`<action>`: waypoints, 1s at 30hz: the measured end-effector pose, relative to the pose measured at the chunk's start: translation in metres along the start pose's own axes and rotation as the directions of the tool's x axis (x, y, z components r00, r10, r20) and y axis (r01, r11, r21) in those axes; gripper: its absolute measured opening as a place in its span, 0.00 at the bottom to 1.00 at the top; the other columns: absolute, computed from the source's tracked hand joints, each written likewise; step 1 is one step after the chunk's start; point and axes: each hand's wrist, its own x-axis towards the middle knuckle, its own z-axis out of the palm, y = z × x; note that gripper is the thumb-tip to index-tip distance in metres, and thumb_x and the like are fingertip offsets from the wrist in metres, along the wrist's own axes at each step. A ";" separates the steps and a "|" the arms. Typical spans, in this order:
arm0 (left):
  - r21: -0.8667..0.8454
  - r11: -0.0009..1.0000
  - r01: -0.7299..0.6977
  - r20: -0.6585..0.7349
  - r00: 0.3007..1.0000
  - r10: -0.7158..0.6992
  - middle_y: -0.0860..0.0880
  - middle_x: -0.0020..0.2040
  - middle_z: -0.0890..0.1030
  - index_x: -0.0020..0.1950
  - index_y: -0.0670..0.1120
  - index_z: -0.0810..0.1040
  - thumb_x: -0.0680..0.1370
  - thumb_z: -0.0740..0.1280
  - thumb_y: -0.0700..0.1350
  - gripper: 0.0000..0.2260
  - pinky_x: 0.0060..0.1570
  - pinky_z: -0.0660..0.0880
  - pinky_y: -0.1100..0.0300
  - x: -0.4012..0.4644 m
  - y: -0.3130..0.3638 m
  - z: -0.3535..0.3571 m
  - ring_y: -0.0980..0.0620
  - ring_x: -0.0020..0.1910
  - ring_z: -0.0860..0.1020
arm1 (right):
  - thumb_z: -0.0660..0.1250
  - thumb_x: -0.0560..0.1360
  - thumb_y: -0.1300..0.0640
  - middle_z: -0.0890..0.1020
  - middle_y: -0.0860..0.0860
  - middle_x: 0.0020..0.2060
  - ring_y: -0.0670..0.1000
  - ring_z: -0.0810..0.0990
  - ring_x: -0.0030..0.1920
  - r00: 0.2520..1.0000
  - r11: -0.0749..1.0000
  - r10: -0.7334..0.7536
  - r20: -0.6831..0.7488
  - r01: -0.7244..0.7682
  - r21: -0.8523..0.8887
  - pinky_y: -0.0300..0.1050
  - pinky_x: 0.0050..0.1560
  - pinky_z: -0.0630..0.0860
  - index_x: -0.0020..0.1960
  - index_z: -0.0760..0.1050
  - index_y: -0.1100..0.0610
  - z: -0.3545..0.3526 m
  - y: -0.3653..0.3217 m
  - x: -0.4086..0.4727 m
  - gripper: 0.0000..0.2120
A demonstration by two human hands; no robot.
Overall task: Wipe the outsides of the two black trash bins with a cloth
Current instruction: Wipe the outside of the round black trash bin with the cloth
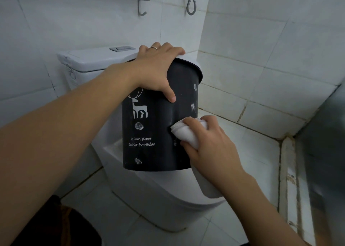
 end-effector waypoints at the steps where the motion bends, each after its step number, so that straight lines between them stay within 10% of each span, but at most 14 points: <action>1: 0.002 1.000 0.001 0.000 1.000 -0.001 0.51 0.73 0.64 0.77 0.56 0.57 0.55 0.80 0.64 0.56 0.68 0.56 0.46 0.000 0.000 0.000 0.45 0.72 0.61 | 0.64 0.76 0.44 0.70 0.48 0.56 0.53 0.75 0.47 1.000 1.000 -0.004 0.004 0.004 -0.001 0.45 0.36 0.73 0.64 0.68 0.40 0.000 0.000 -0.002 0.18; 30: -0.010 1.000 0.006 -0.001 1.000 -0.006 0.52 0.73 0.64 0.77 0.56 0.57 0.54 0.81 0.64 0.56 0.68 0.56 0.46 0.000 -0.001 0.000 0.45 0.72 0.61 | 0.70 0.71 0.50 0.73 0.51 0.54 0.55 0.76 0.44 0.996 0.993 -0.056 0.071 0.063 -0.105 0.45 0.27 0.73 0.63 0.71 0.43 0.005 -0.006 -0.032 0.21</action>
